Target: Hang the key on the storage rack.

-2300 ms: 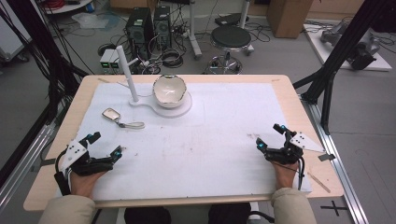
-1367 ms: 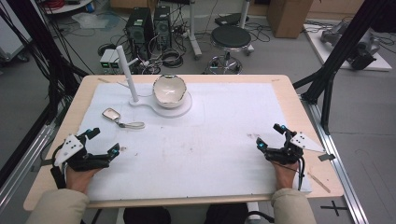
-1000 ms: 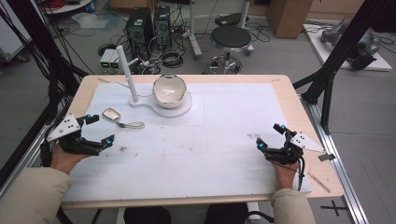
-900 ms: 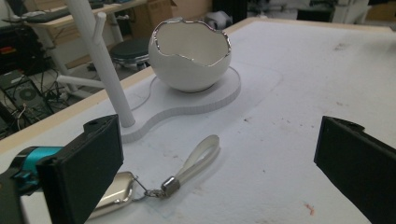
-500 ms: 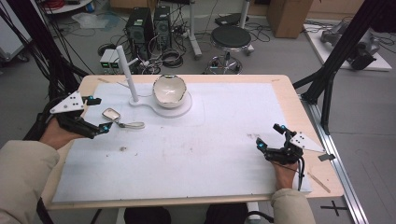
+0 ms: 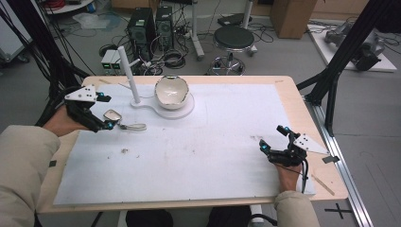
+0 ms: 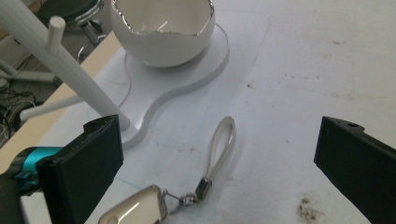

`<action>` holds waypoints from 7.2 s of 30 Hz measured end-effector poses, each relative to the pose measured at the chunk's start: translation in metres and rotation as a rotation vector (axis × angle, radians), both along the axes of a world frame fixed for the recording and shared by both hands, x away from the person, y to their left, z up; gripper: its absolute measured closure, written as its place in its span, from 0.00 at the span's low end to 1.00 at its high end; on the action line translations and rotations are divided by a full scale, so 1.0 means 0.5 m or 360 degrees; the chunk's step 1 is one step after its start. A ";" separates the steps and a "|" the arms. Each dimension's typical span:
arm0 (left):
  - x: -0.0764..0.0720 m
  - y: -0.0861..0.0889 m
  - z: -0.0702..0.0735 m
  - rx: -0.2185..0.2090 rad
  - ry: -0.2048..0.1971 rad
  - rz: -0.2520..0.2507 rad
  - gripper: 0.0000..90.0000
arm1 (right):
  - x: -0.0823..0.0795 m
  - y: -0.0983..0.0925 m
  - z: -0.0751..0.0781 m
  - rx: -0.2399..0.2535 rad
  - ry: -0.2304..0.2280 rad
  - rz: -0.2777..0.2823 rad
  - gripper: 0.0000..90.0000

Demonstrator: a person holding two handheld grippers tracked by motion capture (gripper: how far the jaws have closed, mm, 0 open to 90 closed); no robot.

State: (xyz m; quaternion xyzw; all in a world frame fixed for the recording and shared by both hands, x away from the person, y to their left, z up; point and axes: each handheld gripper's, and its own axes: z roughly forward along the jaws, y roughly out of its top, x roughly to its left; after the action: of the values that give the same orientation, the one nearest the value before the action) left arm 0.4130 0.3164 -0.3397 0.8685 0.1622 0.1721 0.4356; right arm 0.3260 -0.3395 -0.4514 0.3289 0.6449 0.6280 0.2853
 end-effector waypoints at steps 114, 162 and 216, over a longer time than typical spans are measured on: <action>0.108 -0.084 -0.124 0.0990 0.0424 -0.0203 0.91 | 0.001 -0.001 0.000 0.0007 0.0017 -0.0009 0.02; -0.078 -0.055 -0.013 -0.0037 0.0032 0.0515 0.91 | 0.001 -0.001 0.000 0.0005 0.0010 -0.0004 0.02; 0.000 -0.066 -0.036 -0.0168 -0.0026 0.1072 0.91 | 0.002 -0.001 0.000 0.0005 0.0013 -0.0006 0.02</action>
State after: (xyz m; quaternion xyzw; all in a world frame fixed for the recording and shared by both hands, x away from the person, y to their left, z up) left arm 0.4129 0.2835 -0.3580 0.7411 0.4451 0.3046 0.3999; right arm 0.3269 -0.3400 -0.4514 0.3332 0.6444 0.6271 0.2835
